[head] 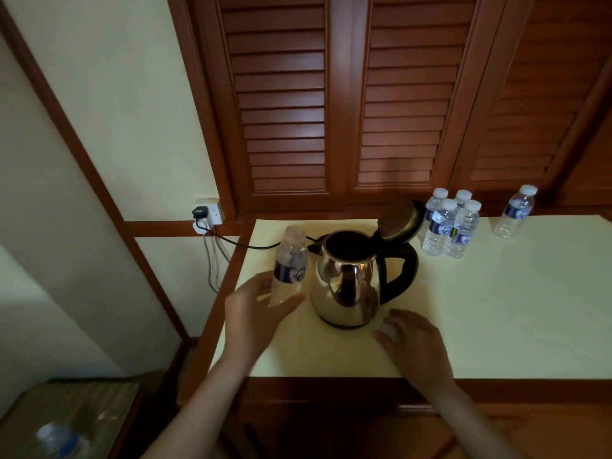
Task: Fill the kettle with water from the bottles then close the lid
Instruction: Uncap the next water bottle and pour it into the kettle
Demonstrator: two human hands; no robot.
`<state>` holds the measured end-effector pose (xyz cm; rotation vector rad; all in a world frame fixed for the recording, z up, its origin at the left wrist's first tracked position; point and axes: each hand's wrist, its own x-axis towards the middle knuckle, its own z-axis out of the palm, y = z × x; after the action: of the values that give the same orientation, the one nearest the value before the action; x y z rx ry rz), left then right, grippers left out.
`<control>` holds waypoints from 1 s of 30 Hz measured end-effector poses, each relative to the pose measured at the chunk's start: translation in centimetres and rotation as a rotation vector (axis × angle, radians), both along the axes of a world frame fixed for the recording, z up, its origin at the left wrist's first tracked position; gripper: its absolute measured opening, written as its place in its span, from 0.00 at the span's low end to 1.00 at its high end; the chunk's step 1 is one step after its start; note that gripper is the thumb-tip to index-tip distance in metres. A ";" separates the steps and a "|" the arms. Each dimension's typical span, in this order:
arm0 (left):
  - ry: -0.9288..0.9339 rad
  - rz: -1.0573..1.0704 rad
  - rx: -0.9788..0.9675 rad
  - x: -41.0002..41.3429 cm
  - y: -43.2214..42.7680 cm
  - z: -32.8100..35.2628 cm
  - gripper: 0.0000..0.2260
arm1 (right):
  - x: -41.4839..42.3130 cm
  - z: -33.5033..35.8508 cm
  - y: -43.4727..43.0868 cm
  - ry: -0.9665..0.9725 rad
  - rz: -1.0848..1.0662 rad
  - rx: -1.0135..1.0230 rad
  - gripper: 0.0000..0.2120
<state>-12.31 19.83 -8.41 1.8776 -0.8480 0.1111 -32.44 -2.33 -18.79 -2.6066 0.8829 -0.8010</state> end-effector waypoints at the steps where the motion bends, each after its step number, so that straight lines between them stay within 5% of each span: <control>1: -0.038 0.005 0.013 0.6 -0.2 0.4 0.22 | -0.1 -0.4 -0.1 0.010 0.004 0.012 0.18; 21: -0.657 0.003 0.362 6.2 -2.7 7.6 0.27 | -0.1 0.4 0.5 0.018 0.019 0.029 0.15; 30: -0.709 -0.035 0.389 6.2 -3.0 9.2 0.26 | -0.2 -0.6 0.0 0.029 0.049 -0.004 0.14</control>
<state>-6.12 16.84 0.74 2.2133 -1.4601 0.6595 -32.61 -2.35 -19.39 -2.6390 0.8233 -0.7543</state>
